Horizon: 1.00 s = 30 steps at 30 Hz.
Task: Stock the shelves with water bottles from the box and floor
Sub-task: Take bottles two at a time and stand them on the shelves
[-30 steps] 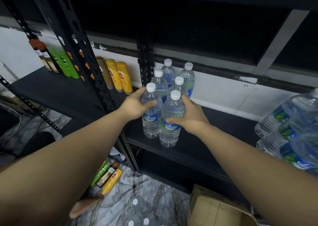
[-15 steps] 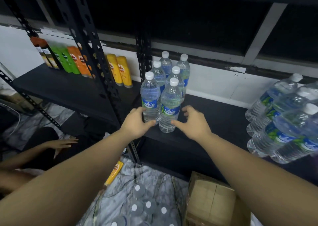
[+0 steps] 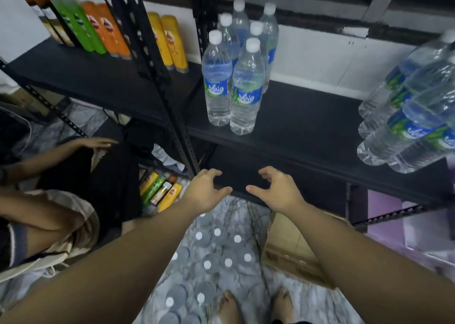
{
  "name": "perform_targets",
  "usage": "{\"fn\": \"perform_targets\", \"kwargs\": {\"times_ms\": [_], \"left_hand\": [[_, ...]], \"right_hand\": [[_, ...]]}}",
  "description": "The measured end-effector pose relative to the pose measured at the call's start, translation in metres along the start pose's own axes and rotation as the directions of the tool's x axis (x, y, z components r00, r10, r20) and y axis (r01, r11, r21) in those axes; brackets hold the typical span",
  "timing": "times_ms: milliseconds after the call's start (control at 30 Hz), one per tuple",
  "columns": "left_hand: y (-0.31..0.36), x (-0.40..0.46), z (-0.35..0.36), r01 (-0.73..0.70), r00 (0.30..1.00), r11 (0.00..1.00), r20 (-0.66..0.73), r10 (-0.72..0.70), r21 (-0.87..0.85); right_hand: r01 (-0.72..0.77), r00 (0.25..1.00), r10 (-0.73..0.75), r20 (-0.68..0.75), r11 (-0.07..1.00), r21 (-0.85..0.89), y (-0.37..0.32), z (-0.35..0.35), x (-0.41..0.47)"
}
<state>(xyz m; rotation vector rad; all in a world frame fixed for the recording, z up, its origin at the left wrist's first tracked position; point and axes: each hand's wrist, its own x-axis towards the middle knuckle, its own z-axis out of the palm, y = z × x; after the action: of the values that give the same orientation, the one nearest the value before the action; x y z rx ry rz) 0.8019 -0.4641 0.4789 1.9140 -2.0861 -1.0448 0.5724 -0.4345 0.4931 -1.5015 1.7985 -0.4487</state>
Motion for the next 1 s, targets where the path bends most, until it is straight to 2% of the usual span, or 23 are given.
{"fn": "perform_targets", "kwargs": {"times_ms": [467, 667, 867, 1000], "left_hand": [[-0.122, 0.006, 0.195, 0.175, 0.962, 0.984, 0.209, -0.175, 0.021], [-0.164, 0.042, 0.282, 0.112, 0.944, 0.992, 0.307, -0.122, 0.052], [-0.196, 0.091, 0.348, -0.003, 0.921, 0.995, 0.388, -0.037, 0.102], [-0.211, 0.116, 0.380, -0.105, 0.878, 0.975, 0.480, -0.002, 0.196]], "right_hand": [[-0.171, 0.954, 0.174, 0.245, 0.985, -0.033, 0.179, 0.145, -0.002], [-0.275, 0.905, 0.281, 0.319, 0.959, -0.065, 0.254, 0.224, 0.008], [-0.264, 0.900, 0.282, 0.332, 0.959, -0.100, 0.307, 0.289, 0.029], [-0.231, 0.902, 0.270, 0.338, 0.961, -0.150, 0.337, 0.330, 0.040]]}}
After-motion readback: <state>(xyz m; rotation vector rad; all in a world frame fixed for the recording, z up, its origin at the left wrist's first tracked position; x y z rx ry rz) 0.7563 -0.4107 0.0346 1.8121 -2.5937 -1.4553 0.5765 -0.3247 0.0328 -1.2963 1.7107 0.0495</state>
